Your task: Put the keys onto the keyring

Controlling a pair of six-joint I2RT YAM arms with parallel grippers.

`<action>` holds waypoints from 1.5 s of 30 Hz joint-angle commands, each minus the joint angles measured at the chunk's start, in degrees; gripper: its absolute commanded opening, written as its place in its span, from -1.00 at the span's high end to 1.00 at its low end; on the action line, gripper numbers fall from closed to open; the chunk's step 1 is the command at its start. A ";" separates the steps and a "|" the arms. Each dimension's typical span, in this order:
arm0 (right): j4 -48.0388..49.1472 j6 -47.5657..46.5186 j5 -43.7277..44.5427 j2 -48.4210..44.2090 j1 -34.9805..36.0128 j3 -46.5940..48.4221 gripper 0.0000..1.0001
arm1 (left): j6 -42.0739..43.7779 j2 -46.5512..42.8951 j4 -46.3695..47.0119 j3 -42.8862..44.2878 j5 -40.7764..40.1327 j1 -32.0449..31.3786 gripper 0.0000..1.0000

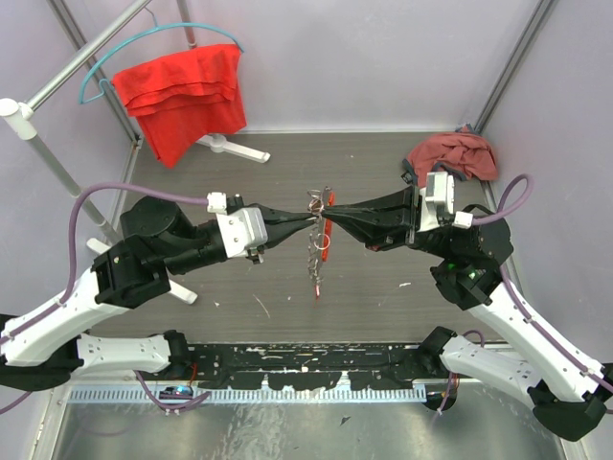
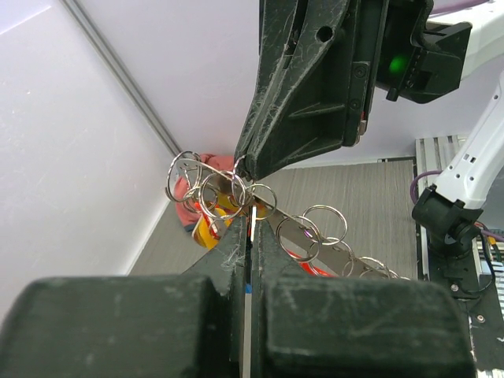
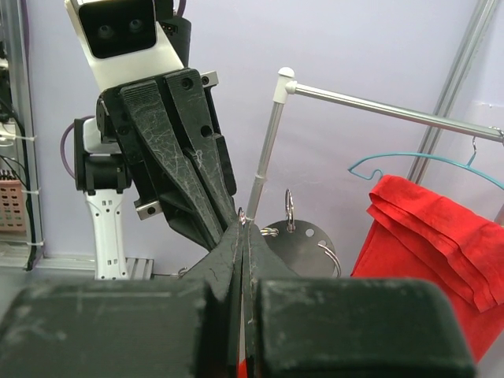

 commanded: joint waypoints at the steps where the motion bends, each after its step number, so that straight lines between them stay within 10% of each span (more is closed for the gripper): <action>1: 1.98 -0.95 1.90 -1.43 0.12 1.76 0.99 | 0.20 -1.29 3.22 1.37 0.08 -0.02 1.00; 13: -2.76 -4.59 4.11 -1.81 0.10 3.21 0.99 | 0.39 -1.67 1.23 1.14 -0.50 -0.08 0.43; 24: -28.50 -13.56 17.47 0.57 0.10 12.28 0.98 | 0.24 -0.91 -1.54 -0.39 -10.10 0.63 0.29; 45: -62.34 -13.85 31.31 19.03 0.14 17.03 0.98 | -20.66 4.76 -4.78 -2.35 -5.89 29.12 -0.14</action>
